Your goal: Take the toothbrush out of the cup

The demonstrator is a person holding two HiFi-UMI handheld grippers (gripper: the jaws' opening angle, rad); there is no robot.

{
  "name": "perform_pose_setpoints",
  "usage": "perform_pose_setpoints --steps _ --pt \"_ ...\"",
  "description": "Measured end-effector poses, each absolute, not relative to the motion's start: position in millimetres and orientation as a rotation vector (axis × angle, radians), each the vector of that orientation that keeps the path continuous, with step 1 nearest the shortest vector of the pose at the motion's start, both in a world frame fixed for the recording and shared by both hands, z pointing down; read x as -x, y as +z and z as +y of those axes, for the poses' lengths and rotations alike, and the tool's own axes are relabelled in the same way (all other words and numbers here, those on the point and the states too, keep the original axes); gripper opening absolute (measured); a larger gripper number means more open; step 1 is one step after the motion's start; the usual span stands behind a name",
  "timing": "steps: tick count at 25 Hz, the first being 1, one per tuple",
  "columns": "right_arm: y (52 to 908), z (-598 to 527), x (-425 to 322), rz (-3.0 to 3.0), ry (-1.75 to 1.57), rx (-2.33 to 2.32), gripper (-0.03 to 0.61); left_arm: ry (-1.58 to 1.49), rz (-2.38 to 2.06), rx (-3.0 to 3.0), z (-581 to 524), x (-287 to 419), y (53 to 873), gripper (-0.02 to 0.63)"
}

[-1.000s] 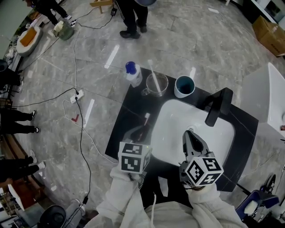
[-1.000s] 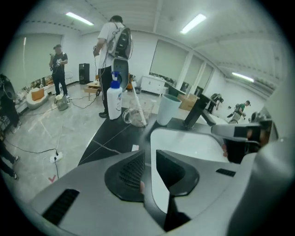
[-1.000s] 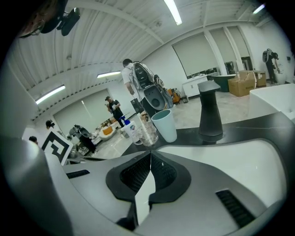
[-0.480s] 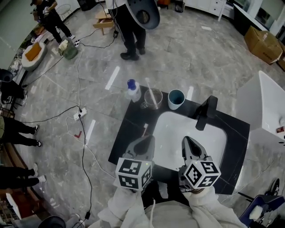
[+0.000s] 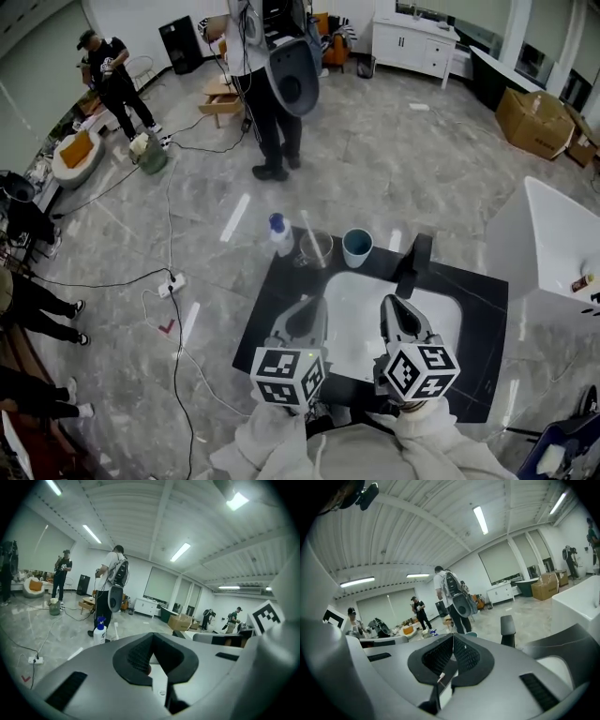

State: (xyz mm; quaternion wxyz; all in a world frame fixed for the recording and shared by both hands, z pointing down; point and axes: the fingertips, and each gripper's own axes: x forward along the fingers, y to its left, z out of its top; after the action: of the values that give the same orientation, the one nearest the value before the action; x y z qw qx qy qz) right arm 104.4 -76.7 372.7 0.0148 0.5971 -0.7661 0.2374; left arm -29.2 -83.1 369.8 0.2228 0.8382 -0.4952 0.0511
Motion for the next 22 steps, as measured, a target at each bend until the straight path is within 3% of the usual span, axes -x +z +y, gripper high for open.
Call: perform_pose_setpoints --steps 22 --pt "353 -74 -119 -2.372 0.660 -1.954 0.023 0.216 -1.361 -2.357 -91 18 368 0.008"
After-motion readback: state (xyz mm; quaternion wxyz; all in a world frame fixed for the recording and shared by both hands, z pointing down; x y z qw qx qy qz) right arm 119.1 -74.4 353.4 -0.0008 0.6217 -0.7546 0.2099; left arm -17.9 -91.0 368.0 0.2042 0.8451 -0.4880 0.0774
